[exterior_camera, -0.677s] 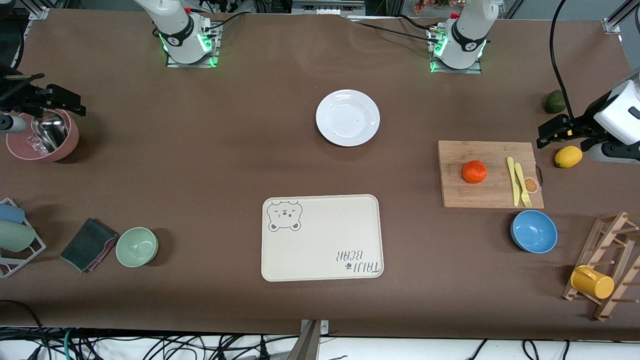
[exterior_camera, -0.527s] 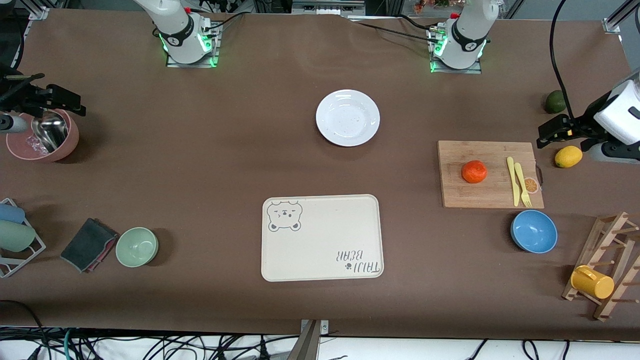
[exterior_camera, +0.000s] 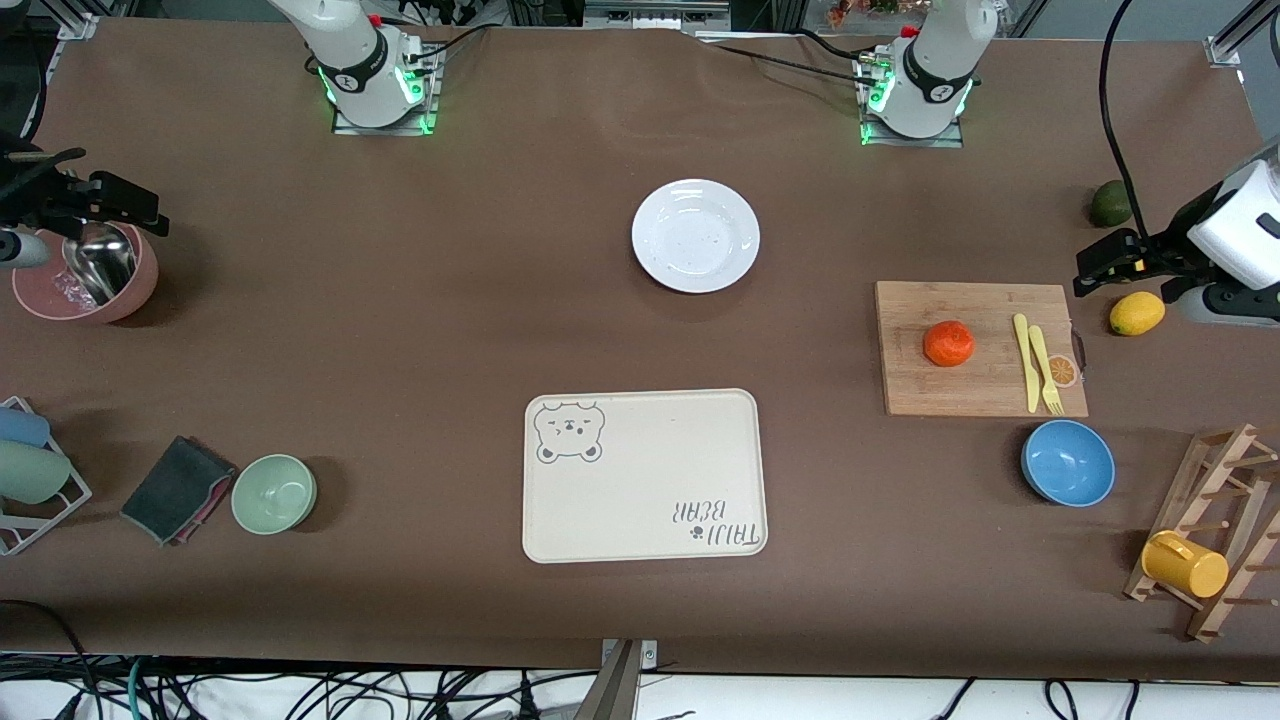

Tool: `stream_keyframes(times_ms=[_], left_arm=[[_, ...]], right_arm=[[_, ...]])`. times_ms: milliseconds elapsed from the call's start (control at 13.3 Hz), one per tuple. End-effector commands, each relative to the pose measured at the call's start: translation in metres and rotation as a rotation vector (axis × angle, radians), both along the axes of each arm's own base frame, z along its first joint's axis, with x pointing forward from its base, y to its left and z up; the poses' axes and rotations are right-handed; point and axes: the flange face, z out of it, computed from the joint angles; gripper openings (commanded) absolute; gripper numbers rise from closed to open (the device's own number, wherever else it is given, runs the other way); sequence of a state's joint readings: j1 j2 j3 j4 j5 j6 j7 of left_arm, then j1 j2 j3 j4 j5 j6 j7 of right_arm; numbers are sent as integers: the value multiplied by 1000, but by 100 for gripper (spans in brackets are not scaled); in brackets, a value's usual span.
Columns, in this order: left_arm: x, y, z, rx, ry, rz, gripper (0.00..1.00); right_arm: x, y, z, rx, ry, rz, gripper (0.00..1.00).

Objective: Place orange and plate with both arms

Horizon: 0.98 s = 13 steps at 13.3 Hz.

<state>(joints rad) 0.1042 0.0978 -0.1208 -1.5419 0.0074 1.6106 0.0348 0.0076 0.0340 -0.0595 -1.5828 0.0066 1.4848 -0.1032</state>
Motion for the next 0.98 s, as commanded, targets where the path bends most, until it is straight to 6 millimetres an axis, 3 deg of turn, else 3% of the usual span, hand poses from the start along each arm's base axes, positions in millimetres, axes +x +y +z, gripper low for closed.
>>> stream_keyframes(times_ms=[0, 903], left_arm=[[3, -1, 6, -16, -8, -10, 100], [2, -1, 6, -15, -9, -4, 100]], right_arm=[[2, 3, 4, -3, -1, -10, 100], [2, 14, 4, 0, -2, 18, 100]])
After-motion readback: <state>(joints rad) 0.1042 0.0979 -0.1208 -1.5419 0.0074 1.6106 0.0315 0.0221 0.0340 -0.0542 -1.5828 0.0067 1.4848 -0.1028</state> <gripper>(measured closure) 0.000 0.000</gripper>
